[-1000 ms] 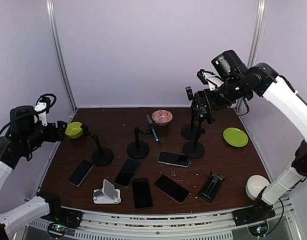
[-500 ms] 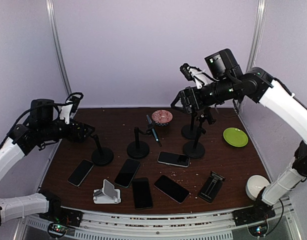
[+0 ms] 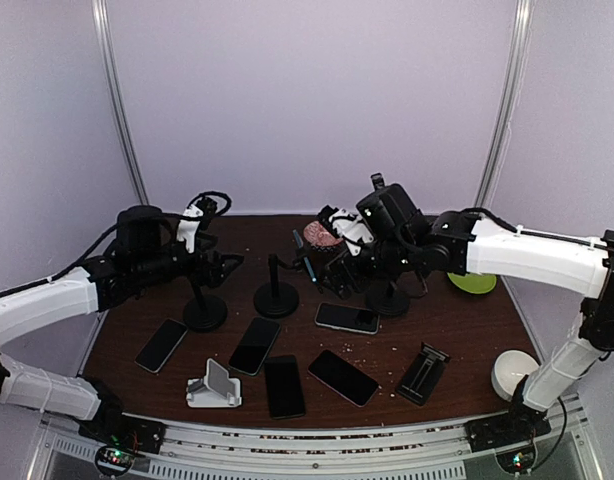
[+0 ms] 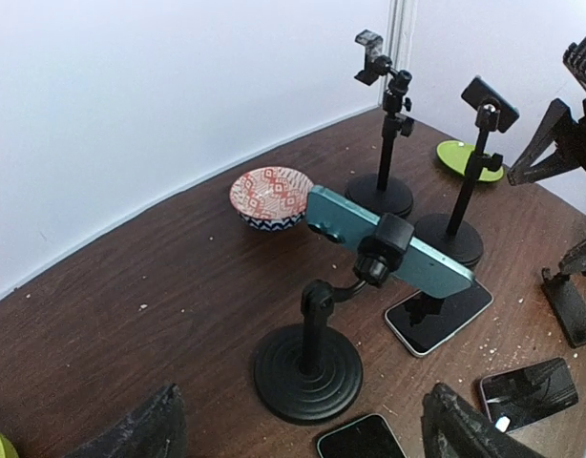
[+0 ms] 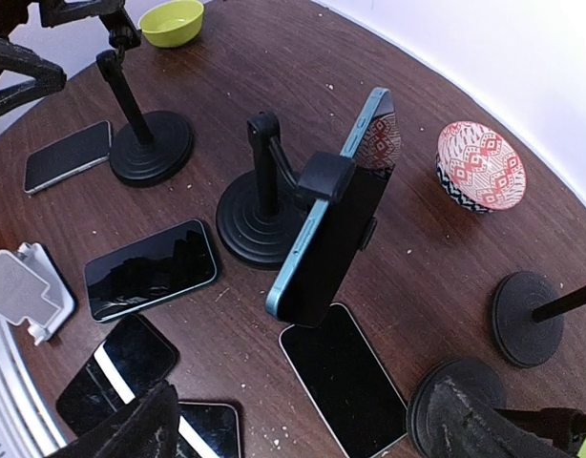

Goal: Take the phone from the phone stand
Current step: Pick up the phone stand with the phone from the center of the board, then pass from the left arm to the right

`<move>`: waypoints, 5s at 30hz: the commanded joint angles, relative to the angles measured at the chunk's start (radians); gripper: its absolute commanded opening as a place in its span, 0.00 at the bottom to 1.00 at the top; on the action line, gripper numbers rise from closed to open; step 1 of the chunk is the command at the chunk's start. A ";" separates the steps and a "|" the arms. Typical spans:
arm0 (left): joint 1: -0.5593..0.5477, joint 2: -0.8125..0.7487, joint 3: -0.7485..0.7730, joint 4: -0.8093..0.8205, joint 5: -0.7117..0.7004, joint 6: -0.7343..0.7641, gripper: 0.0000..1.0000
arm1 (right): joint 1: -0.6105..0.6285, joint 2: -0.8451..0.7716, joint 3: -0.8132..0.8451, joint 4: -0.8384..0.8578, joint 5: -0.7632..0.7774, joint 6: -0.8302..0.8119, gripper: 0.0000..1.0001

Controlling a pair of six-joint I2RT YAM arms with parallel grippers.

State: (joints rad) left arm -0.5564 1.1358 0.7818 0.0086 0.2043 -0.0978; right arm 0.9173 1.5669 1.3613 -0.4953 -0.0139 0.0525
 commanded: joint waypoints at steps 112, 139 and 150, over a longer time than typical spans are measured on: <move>-0.360 0.620 0.338 0.027 0.019 0.613 0.00 | -0.073 0.507 0.946 -0.851 -0.040 0.260 0.92; -0.439 0.676 0.460 -0.097 -0.202 0.645 0.00 | -0.052 0.651 0.959 -0.849 -0.009 0.361 0.65; -0.468 0.722 0.535 -0.163 -0.256 0.637 0.00 | -0.045 0.647 0.923 -0.862 0.053 0.358 0.28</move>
State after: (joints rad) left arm -1.0187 1.8187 1.2881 -0.1043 -0.0353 0.5682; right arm 0.8547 2.2108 2.2932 -1.3499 0.0090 0.4007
